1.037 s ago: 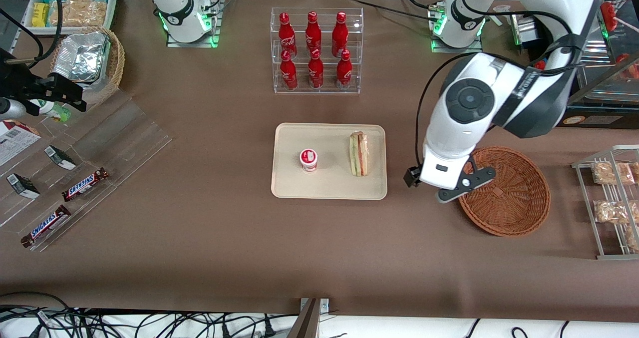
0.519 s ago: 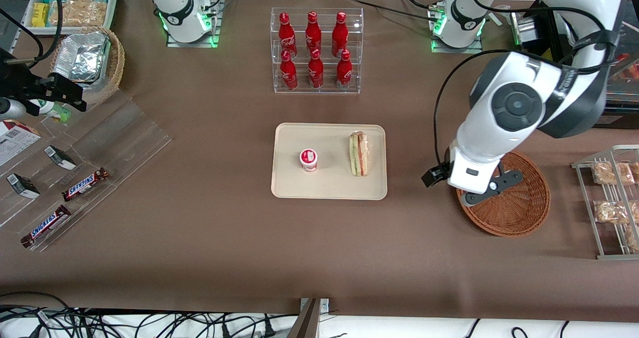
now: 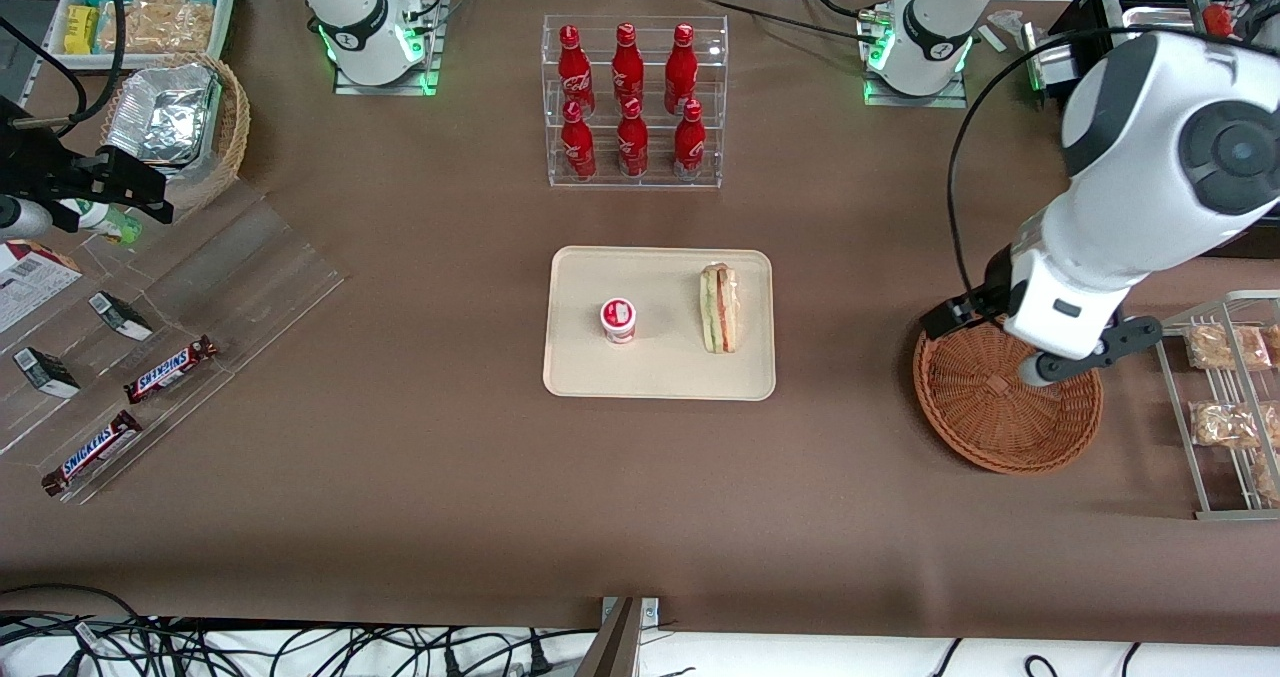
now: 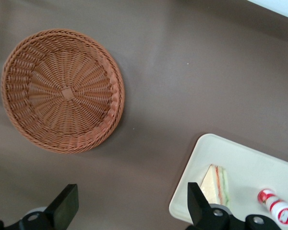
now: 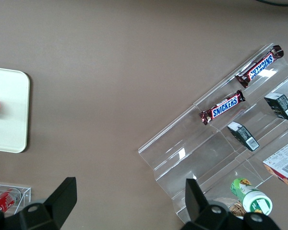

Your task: Place sandwich from basket to tray

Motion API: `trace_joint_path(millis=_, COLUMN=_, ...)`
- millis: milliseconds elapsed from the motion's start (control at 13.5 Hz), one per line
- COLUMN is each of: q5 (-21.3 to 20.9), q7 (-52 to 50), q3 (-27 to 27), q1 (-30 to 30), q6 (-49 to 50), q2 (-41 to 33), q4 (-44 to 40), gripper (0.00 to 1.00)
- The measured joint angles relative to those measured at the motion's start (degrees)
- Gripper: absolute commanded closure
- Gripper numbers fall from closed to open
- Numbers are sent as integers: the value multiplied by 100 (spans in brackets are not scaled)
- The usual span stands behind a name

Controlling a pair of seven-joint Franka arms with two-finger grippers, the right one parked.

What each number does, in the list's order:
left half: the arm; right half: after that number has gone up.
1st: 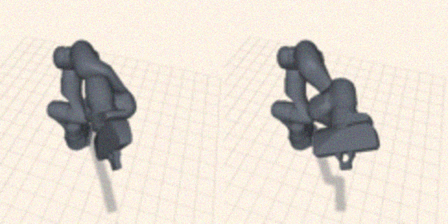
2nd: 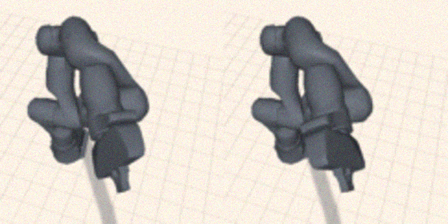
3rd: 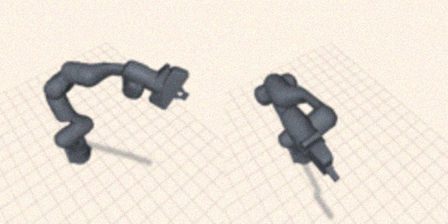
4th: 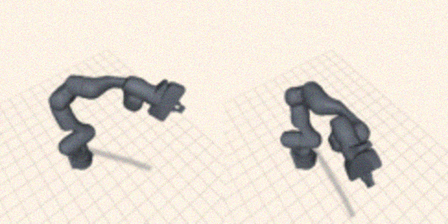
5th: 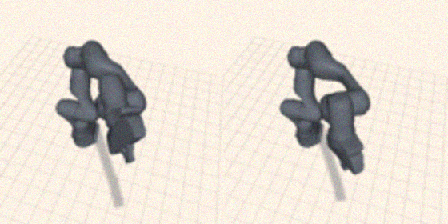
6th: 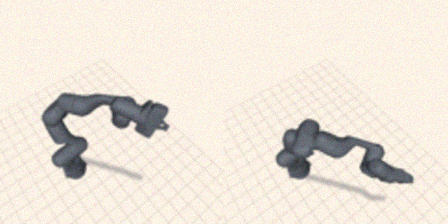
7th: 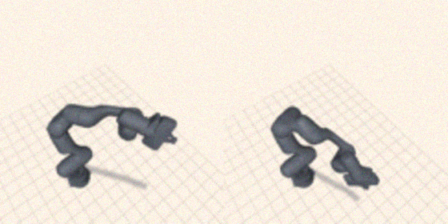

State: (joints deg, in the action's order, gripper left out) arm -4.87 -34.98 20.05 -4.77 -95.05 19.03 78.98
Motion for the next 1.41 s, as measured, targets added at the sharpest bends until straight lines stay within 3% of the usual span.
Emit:
trace_joint_path(millis=593, q5=393, q7=2158, q3=-1232, q1=393, q6=523, q2=-897, q4=447, gripper=0)
trace_joint_path(millis=889, q5=396, q7=3016, q3=-1502, q1=557, q6=525, q2=-1300, q4=809, gripper=0)
trace_joint_path(millis=1407, q5=566, q7=3234, q3=-1761, q1=820, q6=531, q2=-1597, q4=986, gripper=0)
